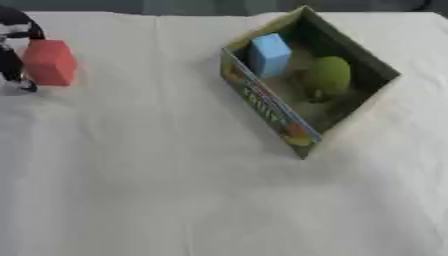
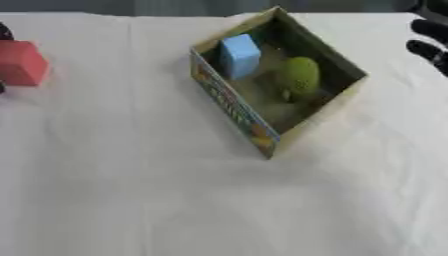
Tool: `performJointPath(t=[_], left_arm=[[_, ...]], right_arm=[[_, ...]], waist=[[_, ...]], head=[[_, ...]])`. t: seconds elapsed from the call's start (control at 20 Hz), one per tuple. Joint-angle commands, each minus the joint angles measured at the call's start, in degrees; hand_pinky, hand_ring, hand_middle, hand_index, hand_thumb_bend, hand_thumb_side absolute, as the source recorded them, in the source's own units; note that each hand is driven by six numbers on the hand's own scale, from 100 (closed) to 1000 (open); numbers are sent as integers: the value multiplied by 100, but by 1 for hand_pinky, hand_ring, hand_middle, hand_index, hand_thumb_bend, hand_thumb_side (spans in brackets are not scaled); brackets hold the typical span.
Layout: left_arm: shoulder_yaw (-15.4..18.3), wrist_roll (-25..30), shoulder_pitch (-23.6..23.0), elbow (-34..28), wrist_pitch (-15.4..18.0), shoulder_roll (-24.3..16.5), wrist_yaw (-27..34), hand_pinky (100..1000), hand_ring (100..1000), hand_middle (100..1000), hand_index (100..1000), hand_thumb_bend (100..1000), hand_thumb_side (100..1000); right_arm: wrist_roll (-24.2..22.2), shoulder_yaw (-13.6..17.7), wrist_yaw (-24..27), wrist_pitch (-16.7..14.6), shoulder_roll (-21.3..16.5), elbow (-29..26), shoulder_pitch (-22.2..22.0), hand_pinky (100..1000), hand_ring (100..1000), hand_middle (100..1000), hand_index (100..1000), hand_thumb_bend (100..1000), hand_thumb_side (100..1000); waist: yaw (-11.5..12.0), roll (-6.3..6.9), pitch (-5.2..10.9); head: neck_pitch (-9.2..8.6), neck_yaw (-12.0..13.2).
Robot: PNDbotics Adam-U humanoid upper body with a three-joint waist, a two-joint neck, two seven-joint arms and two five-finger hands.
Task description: Pick up the objects with one hand, pass them to the other hand, and then place them into the box on the other side of the table.
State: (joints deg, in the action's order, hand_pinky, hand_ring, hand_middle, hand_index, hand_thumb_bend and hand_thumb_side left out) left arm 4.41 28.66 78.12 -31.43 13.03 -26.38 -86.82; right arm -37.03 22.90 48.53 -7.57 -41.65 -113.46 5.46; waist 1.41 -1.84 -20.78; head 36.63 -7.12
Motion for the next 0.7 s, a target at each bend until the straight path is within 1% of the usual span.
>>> performJointPath(t=[0.05, 0.2, 0.45, 0.65, 0.7], left_arm=[[22, 17, 123, -143, -8, -150, 52, 823, 856, 774, 793, 652, 100], [22, 47, 133, -141, -19, -163, 31, 826, 859, 782, 800, 680, 100], [46, 74, 149, -166, 10, -161, 92, 821, 854, 775, 793, 668, 100], [34, 71, 143, -171, -14, -151, 76, 810, 838, 749, 773, 619, 100], [35, 63, 143, -171, -27, -150, 71, 791, 801, 731, 765, 601, 100]], right_arm=[[-39, 29, -60, -24, -118, -113, 5, 1000, 1000, 1000, 1000, 100, 521], [-77, 21, -90, -46, -123, -113, -3, 1000, 1000, 1000, 1000, 100, 516], [-101, 9, -106, -57, -127, -113, -3, 1000, 1000, 1000, 1000, 100, 515], [-110, 6, -107, -55, -126, -113, 8, 1000, 1000, 1000, 1000, 100, 515], [-113, 6, -109, -55, -125, -113, 8, 1000, 1000, 1000, 1000, 100, 517]], waist=[[0, 11, 8], [10, 9, 8], [11, 8, 13], [6, 6, 6], [5, 6, 3]], head=[[-53, 0], [-52, -9], [-59, -12], [-70, -11], [-71, -11]])
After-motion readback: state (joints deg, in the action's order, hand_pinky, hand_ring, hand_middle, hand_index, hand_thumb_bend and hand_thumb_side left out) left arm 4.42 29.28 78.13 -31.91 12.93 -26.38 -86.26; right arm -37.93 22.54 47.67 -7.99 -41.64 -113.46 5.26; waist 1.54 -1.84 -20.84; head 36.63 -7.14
